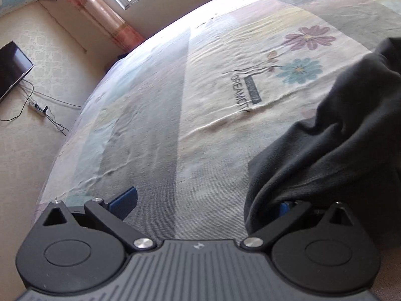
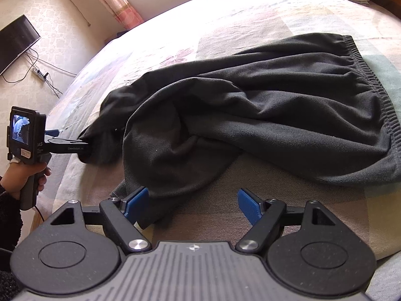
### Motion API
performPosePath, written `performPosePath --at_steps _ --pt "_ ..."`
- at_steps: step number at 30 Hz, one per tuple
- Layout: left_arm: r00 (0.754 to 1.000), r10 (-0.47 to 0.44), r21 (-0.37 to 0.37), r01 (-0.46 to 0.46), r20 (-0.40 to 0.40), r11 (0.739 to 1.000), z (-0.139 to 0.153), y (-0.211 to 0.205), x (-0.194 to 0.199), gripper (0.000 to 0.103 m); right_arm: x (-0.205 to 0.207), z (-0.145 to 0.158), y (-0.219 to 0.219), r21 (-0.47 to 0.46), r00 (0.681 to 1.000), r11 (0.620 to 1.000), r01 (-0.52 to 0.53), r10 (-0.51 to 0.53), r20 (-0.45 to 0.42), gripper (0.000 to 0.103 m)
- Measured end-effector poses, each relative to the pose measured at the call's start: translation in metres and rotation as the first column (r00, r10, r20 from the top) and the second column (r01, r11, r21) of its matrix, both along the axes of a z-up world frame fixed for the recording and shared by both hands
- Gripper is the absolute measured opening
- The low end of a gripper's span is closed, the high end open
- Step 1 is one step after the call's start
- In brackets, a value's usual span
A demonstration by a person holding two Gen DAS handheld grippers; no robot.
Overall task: Fold clothes
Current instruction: 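Grasp the pant leg with the left tool and pull it outward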
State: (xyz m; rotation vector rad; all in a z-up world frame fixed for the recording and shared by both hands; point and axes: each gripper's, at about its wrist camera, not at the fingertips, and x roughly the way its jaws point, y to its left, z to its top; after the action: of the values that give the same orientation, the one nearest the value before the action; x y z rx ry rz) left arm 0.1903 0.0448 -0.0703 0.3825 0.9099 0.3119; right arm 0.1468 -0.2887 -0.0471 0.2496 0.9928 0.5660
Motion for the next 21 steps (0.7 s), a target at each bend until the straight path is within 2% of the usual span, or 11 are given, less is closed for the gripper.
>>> performPosePath --at_steps 8,13,15,17,21 --pt "0.999 0.046 0.031 -0.046 -0.009 0.998 -0.005 0.019 0.0 0.103 -0.005 0.003 0.006 -0.006 1.0 1.0 -0.015 0.015 0.001 0.082" --pt "0.998 0.061 0.042 -0.063 0.035 0.997 0.001 0.033 0.006 0.103 -0.007 0.007 0.006 -0.019 1.0 1.0 -0.004 0.005 0.003 0.082" --pt "0.992 0.1 0.125 -0.108 0.074 0.986 0.011 0.043 0.009 0.103 -0.007 0.007 0.004 -0.023 1.0 1.0 0.004 -0.004 0.0 0.082" --pt "0.985 0.123 0.115 -0.137 0.12 0.984 0.027 0.056 0.009 0.103 -0.008 0.007 0.004 -0.028 1.0 1.0 0.009 -0.009 -0.002 0.082" --pt "0.972 0.116 0.156 -0.149 0.205 0.976 0.053 0.068 0.004 0.103 -0.007 0.007 0.005 -0.033 1.0 0.999 0.008 -0.008 -0.004 0.082"
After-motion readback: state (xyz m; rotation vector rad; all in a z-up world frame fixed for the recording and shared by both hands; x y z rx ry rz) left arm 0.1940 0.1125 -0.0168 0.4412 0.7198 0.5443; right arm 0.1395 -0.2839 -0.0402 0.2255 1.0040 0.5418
